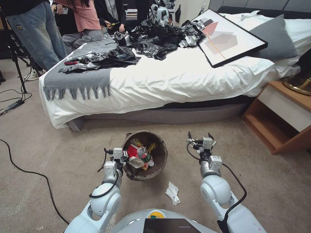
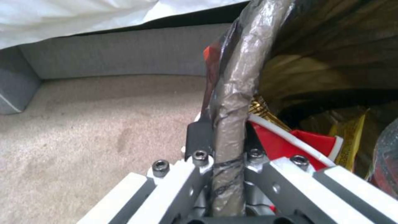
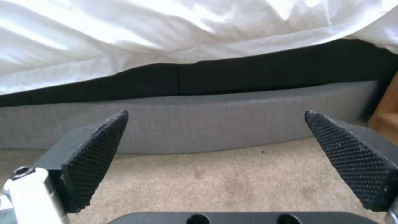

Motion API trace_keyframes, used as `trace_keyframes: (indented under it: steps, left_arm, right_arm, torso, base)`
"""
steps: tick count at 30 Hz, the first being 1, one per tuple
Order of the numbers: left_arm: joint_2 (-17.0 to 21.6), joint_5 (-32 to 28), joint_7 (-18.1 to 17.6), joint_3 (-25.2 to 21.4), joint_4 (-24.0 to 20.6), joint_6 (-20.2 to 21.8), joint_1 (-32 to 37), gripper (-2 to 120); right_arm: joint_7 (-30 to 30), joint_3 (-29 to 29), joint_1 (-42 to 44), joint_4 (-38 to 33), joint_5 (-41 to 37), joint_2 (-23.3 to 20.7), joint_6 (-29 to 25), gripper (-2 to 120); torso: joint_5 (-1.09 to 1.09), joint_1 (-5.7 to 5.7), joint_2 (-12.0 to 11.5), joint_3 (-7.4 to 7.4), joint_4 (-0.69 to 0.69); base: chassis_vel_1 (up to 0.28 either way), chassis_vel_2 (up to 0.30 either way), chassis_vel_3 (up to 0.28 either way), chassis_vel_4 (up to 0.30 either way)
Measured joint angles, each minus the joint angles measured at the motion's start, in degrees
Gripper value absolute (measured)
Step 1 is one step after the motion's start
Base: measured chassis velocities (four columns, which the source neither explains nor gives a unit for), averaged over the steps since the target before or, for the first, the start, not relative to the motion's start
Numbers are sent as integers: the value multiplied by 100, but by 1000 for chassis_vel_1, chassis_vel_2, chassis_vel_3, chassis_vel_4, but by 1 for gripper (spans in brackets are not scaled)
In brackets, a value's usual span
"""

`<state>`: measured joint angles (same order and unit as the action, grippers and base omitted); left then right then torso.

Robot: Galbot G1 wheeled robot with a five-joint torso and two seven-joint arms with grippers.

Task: Pick up the trash bin, then pick up the garbage from the floor and place it into the trash bin.

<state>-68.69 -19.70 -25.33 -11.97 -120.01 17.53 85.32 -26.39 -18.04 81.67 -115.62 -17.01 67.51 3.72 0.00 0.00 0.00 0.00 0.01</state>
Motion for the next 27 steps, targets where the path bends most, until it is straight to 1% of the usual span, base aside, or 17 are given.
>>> trace_keyframes:
  steps: [7,14,22,24,27]
  left_arm:
    - [-3,5,3,0,0,0,7,0]
    - [-16,12,4,-3,0,0,10,0]
    - [-22,14,4,-21,0,0,1,0]
    - [-22,24,3,-30,0,-4,1,0]
    - [-17,69,3,-73,0,-21,2,0]
  right_arm:
    - [2,-1,6,-5,6,9,-1,100]
    - [4,0,-3,13,14,21,-5,100]
    - [-6,10,-54,77,32,17,-32,100]
    - [-2,10,-71,98,9,-17,-32,100]
    - [14,21,-127,124,-178,-184,-33,100]
  torso:
    - [0,0,0,0,-2]
    - [0,0,0,-1,0]
    - [0,0,0,0,-1]
    - [0,0,0,0,-1]
    - [0,0,0,0,-1]
  base:
    - [73,-78,-85,77]
    - [103,-94,-94,108]
    - [21,-24,-22,13]
    - [0,0,0,0]
    - [0,0,0,0]
